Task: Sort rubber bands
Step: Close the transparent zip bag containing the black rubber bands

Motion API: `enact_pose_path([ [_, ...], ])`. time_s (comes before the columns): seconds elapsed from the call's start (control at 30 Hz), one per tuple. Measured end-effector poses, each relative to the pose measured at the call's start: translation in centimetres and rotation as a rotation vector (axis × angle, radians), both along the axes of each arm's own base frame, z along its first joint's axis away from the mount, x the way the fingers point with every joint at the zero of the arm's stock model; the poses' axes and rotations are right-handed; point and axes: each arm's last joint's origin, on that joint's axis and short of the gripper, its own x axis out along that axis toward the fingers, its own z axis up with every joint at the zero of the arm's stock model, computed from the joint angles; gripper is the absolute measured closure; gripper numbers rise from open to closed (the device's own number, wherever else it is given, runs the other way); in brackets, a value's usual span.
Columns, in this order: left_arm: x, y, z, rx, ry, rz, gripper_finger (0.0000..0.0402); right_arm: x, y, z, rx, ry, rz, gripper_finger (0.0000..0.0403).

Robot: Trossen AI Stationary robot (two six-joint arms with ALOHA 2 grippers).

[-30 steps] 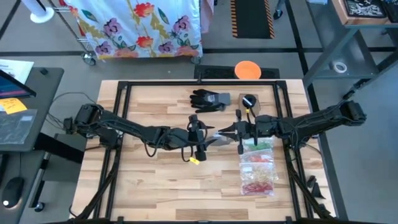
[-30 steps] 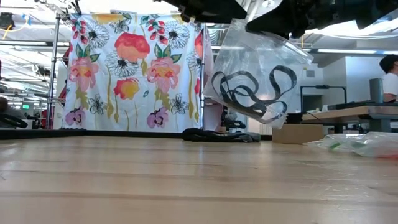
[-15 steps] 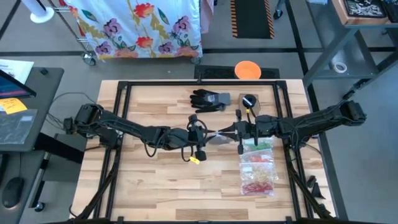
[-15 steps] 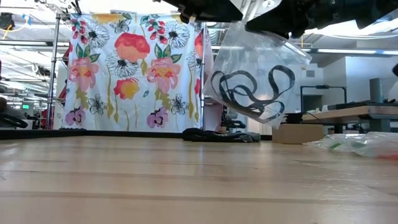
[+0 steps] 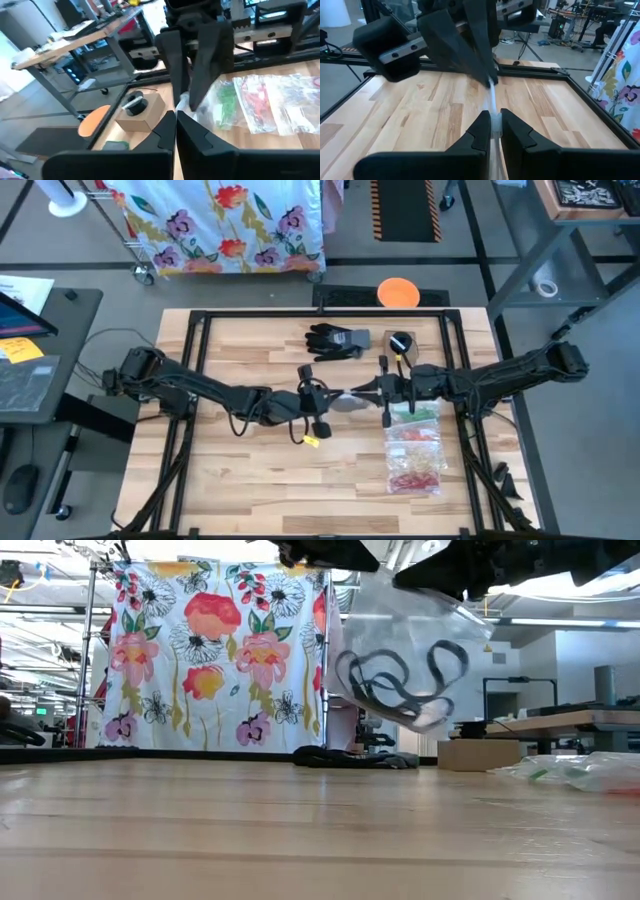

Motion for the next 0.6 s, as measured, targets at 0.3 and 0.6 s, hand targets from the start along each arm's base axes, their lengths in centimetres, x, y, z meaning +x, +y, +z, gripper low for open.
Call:
enact_pose_path([
  [0.3, -2.2, -2.1, 1.6, 0.078, 0.007, 0.134, 0.0401, 0.0, 0.0, 0.0, 0.0, 0.004, 0.001, 0.0372],
  [0.6, -4.4, -4.6, 2.6, 0.194, 0.002, 0.348, 0.0401, 0.0, 0.0, 0.0, -0.001, 0.008, 0.0, 0.0372],
])
